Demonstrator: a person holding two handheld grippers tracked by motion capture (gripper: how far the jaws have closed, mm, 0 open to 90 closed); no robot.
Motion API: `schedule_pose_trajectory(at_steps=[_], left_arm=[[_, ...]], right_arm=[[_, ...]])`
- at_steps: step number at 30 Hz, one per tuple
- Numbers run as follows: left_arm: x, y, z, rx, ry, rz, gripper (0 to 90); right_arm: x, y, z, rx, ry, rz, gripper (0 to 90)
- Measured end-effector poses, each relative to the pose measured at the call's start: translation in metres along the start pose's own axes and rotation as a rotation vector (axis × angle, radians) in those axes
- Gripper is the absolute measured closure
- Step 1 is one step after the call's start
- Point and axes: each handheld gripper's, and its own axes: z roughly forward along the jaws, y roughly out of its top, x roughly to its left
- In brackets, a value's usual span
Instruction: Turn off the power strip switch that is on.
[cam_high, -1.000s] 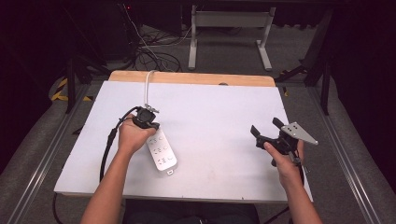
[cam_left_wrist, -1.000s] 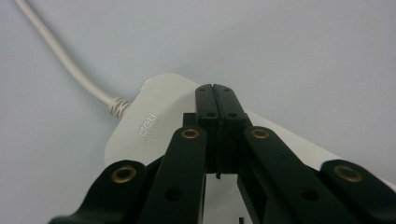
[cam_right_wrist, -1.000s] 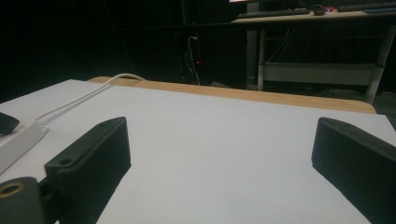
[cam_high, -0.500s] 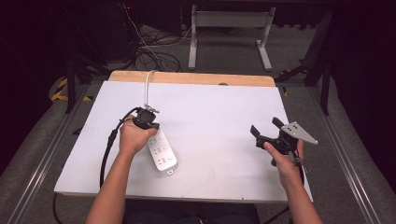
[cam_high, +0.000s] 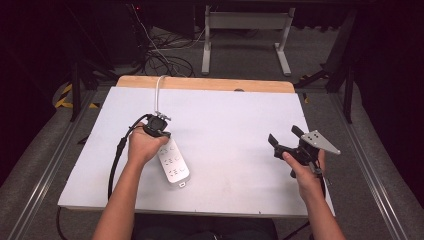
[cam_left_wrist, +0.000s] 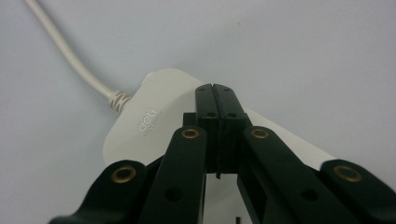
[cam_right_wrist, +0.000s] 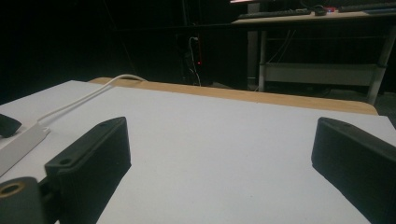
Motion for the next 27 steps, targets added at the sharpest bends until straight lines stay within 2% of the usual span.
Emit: schedule_pose_trajectory(at_steps=[6,9,12,13,15,20,21,27], left_arm=[[0.0005,0.001,-0.0001,0.003,0.004,0.007,90.0],[0.0028,0.0008,-0.0003,0.002,-0.019,-0.008,90.0],[0.0051,0.0007,-0.0006,-0.001,-0.028,-0.003,90.0],[0.0047,0.001,-0.0003,0.0,-0.011,0.002,90.0],[0.0043,0.0009,-0.0001,-0.001,-0.015,0.008,90.0],[0.0044,-0.0018,0.0002,-0.024,-0.014,0.009,90.0],[0.0053,-0.0024,-0.0014,-0.05,-0.016,0.005,90.0],[0.0018,-0.0019,-0.0005,-0.061,-0.023,0.008,90.0]], right_arm=[[-0.0001,-0.0002,0.0,0.001,-0.001,-0.001,5.3],[-0.0002,-0.0004,0.0001,0.003,-0.001,0.0,5.3],[-0.0001,-0.0007,0.0003,0.003,-0.001,0.001,5.3],[-0.0004,-0.001,0.0005,0.005,-0.003,0.001,5.3],[-0.0005,-0.0011,0.0007,0.006,-0.003,0.0,5.2],[-0.0005,-0.0014,0.0011,0.008,-0.005,-0.001,5.3],[-0.0005,-0.0015,0.0013,0.009,-0.005,-0.002,5.2],[-0.0003,-0.0018,0.002,0.01,-0.004,-0.002,5.3]])
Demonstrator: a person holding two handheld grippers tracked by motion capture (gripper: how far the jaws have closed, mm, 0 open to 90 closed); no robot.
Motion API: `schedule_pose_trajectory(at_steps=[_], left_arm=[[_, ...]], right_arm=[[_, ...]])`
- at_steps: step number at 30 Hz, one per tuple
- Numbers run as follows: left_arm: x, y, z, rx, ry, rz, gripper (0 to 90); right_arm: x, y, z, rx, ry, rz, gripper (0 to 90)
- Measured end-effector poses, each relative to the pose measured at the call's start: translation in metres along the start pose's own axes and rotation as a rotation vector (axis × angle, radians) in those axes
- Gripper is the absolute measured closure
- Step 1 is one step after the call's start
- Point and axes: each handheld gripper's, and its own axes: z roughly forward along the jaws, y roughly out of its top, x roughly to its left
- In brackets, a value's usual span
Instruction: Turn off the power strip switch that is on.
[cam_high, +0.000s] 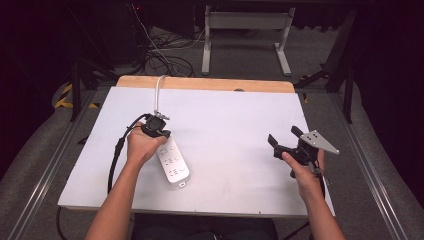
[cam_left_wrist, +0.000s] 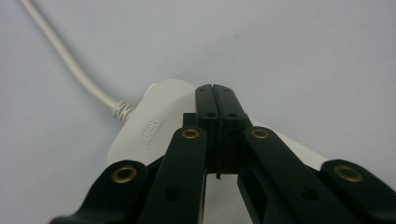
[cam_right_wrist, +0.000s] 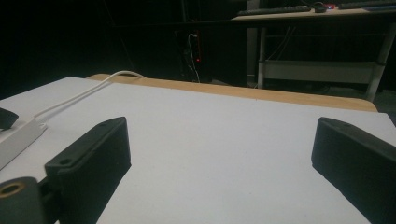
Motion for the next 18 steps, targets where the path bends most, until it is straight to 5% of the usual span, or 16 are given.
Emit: schedule_pose_trajectory(at_steps=[8,18], left_arm=[[-0.004,-0.002,0.004,-0.047,-0.004,-0.011,90.0],[0.01,-0.015,-0.023,-0.3,0.027,-0.073,90.0]], right_arm=[[-0.001,0.0,-0.001,-0.001,-0.001,0.001,5.2],[0.0,0.0,0.0,0.0,-0.001,-0.001,5.3]])
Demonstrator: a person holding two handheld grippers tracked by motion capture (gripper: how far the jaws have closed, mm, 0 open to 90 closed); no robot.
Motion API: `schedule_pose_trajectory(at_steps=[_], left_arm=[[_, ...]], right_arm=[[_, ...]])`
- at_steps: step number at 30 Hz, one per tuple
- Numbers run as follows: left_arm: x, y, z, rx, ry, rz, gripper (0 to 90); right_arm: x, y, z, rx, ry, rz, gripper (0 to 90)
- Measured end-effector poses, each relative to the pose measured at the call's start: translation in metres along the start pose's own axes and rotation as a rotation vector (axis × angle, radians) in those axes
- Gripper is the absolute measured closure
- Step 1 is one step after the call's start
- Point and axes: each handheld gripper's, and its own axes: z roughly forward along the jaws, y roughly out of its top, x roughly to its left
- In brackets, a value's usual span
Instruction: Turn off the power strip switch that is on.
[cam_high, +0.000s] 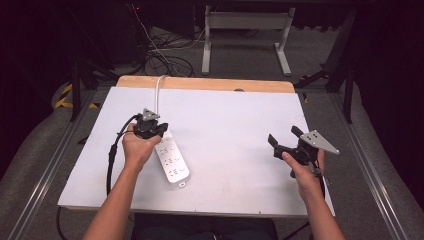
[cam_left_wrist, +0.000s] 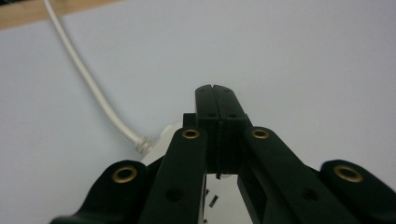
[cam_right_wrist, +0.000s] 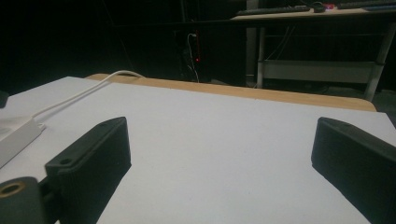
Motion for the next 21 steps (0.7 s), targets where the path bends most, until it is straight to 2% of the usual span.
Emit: schedule_pose_trajectory(at_steps=[4,8,9,10,11,12,16,17,21], left_arm=[[0.006,0.0,-0.016,-0.093,0.016,-0.004,90.0],[0.014,-0.003,-0.032,-0.208,0.022,-0.019,90.0],[0.014,-0.003,-0.032,-0.208,0.022,-0.019,90.0],[0.017,-0.005,-0.041,-0.27,0.027,-0.017,90.0],[0.019,-0.006,-0.045,-0.302,0.031,-0.014,90.0],[0.019,-0.006,-0.045,-0.302,0.031,-0.014,90.0],[0.024,-0.012,-0.067,-0.375,0.088,-0.007,90.0],[0.024,-0.012,-0.067,-0.375,0.088,-0.007,90.0],[0.029,-0.021,-0.084,-0.417,0.115,-0.011,90.0]], right_arm=[[0.0,0.0,-0.001,0.002,-0.001,-0.002,5.3],[0.0,0.0,0.0,0.002,-0.003,-0.001,5.3],[0.0,0.0,0.0,0.002,-0.004,-0.003,5.3],[0.0,0.0,0.0,0.004,-0.003,-0.005,5.3],[0.001,0.0,0.0,0.004,-0.003,-0.007,5.3],[0.001,0.0,0.0,0.004,-0.003,-0.007,5.3],[0.001,0.0,0.0,0.004,-0.003,-0.007,5.3],[0.001,0.0,0.0,0.003,-0.003,-0.005,5.3],[0.002,0.0,0.0,0.004,-0.005,-0.011,5.3]])
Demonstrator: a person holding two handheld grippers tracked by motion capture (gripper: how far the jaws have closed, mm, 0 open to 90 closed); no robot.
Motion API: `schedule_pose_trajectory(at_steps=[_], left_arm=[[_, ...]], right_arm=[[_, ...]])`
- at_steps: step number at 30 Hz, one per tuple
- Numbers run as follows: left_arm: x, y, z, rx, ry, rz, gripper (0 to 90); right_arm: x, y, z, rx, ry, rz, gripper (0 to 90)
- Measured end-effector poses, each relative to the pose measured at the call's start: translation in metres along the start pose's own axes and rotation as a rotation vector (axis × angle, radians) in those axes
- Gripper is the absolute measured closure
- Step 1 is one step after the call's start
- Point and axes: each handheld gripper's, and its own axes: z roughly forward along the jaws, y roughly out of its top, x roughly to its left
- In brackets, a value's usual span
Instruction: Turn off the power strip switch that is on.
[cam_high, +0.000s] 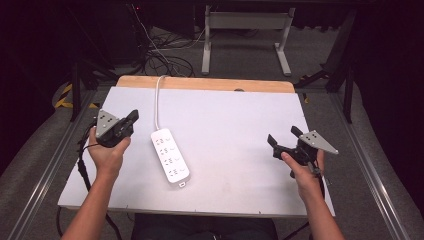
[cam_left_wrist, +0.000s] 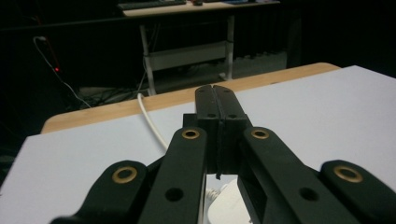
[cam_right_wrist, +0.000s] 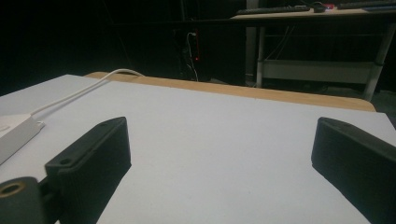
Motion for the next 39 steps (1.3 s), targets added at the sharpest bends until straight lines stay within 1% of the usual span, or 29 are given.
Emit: schedule_pose_trajectory(at_steps=[3,6,11,12,13,14,16,18,26,29,31,32,33,34,35,36,37,38,39], left_arm=[[0.006,-0.002,-0.015,-0.03,0.019,-0.007,90.0],[0.009,-0.006,-0.031,-0.055,0.036,-0.026,90.0],[0.008,-0.011,-0.05,-0.075,0.057,-0.034,90.0],[0.007,-0.011,-0.053,-0.082,0.062,-0.034,90.0],[0.007,-0.011,-0.055,-0.085,0.067,-0.026,90.0],[0.006,-0.011,-0.057,-0.091,0.068,-0.033,90.0],[0.007,-0.011,-0.06,-0.096,0.08,-0.04,90.0],[0.009,-0.011,-0.06,-0.1,0.083,-0.056,90.0],[0.009,-0.015,-0.056,-0.081,0.095,-0.049,90.0],[0.01,-0.015,-0.056,-0.076,0.092,-0.06,90.0],[0.01,-0.015,-0.056,-0.076,0.098,-0.064,89.9],[0.01,-0.016,-0.056,-0.076,0.102,-0.064,84.0],[0.011,-0.016,-0.056,-0.076,0.108,-0.067,84.0],[0.011,-0.016,-0.055,-0.075,0.115,-0.072,79.8],[0.011,-0.016,-0.054,-0.073,0.121,-0.083,74.1],[0.011,-0.015,-0.052,-0.064,0.126,-0.098,62.7],[0.011,-0.015,-0.051,-0.063,0.126,-0.118,62.7],[0.012,-0.015,-0.05,-0.061,0.126,-0.129,57.4],[0.012,-0.015,-0.049,-0.055,0.119,-0.128,51.1]], right_arm=[[0.0,0.0,0.0,0.0,0.0,0.0,5.4],[0.0,0.0,0.0,0.0,-0.001,0.0,5.4],[0.001,0.0,0.0,-0.002,0.002,0.001,5.4],[0.001,0.0,0.0,-0.001,0.002,-0.002,5.4],[0.001,0.0,0.0,0.0,0.003,-0.004,5.4],[0.001,0.0,0.0,-0.001,0.003,-0.002,5.4],[0.002,0.0,0.0,-0.001,0.004,-0.002,5.4],[0.001,0.0,0.0,-0.001,0.003,-0.003,5.4],[0.001,0.0,0.0,0.0,0.002,-0.003,5.4],[0.001,0.0,0.0,0.001,0.002,-0.004,5.4],[0.001,0.0,0.0,0.001,0.001,-0.004,5.4],[0.001,0.0,0.001,0.001,0.003,-0.003,5.4],[0.001,0.0,0.001,0.001,0.003,-0.003,5.4],[0.001,0.0,0.001,0.001,0.003,-0.002,5.4],[0.001,0.0,0.001,0.001,0.003,-0.002,5.4],[0.001,0.0,0.001,-0.001,0.004,0.0,5.4],[0.001,0.0,0.001,-0.001,0.004,0.0,5.4],[0.001,0.0,0.001,-0.001,0.003,0.0,5.4],[0.001,0.0,0.001,-0.001,0.004,0.001,5.4]])
